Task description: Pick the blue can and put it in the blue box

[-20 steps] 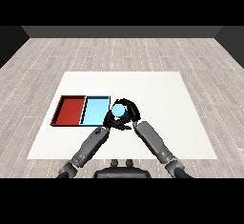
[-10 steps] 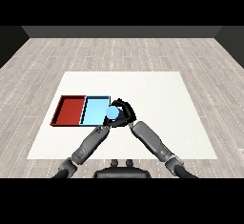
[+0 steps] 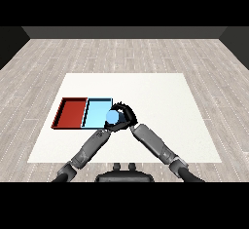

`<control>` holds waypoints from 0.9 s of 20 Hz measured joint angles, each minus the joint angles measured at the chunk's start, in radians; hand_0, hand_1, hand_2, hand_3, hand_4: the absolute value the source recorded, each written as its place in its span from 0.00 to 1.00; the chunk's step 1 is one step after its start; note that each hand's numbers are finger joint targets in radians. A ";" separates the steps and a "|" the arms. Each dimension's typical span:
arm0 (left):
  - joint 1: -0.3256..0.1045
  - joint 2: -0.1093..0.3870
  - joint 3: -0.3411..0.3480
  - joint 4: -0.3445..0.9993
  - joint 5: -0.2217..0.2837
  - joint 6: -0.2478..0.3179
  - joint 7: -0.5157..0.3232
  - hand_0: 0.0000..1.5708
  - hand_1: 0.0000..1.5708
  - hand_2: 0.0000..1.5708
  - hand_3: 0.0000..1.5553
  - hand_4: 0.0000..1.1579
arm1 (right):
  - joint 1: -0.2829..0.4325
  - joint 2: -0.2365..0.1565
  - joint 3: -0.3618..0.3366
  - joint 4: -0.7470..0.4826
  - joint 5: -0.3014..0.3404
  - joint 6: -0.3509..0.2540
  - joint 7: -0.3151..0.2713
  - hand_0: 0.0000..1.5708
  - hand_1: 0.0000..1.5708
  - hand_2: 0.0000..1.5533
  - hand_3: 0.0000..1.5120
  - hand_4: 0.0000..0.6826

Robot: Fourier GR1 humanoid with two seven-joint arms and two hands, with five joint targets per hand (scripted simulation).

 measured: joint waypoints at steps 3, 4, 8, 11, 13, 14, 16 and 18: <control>0.007 -0.007 0.011 0.012 0.017 0.005 -0.024 0.47 0.47 0.52 0.41 0.58 | -0.010 0.000 0.020 0.021 -0.033 -0.014 -0.022 0.92 0.92 0.94 0.92 0.88; 0.022 -0.005 0.011 -0.001 0.024 0.005 -0.032 0.41 0.41 0.48 0.33 0.58 | -0.011 -0.002 0.038 0.014 -0.042 -0.029 -0.017 0.91 0.91 0.94 0.92 0.87; 0.028 -0.011 0.023 -0.002 0.030 -0.010 -0.052 0.58 0.58 0.60 0.53 0.56 | -0.007 -0.001 0.031 0.003 -0.038 -0.021 -0.001 0.92 0.92 0.94 0.92 0.85; 0.033 -0.014 0.022 -0.006 0.086 -0.023 -0.040 0.94 0.94 0.93 0.88 0.52 | -0.015 0.004 0.024 0.024 -0.051 -0.009 -0.011 0.89 0.89 0.93 0.92 0.81; 0.039 -0.018 0.016 -0.018 0.107 -0.009 -0.028 0.91 0.91 0.86 0.64 0.59 | -0.009 0.005 0.011 0.011 -0.067 -0.002 0.006 0.81 0.81 0.88 0.88 0.61; 0.030 -0.017 0.021 -0.016 0.114 -0.019 -0.030 1.00 1.00 0.98 0.95 0.57 | -0.013 0.004 0.004 0.006 -0.085 -0.003 0.008 0.79 0.79 0.83 0.81 0.40; 0.040 -0.020 0.019 -0.011 0.120 -0.025 -0.031 1.00 1.00 0.97 0.93 0.95 | 0.006 0.008 -0.007 0.004 -0.109 0.021 -0.001 0.34 0.34 0.35 0.00 0.00; 0.034 -0.027 0.023 0.005 0.131 -0.039 -0.038 1.00 1.00 0.97 0.93 0.95 | 0.023 0.011 -0.025 -0.011 -0.096 0.031 0.016 0.00 0.00 0.00 0.00 0.00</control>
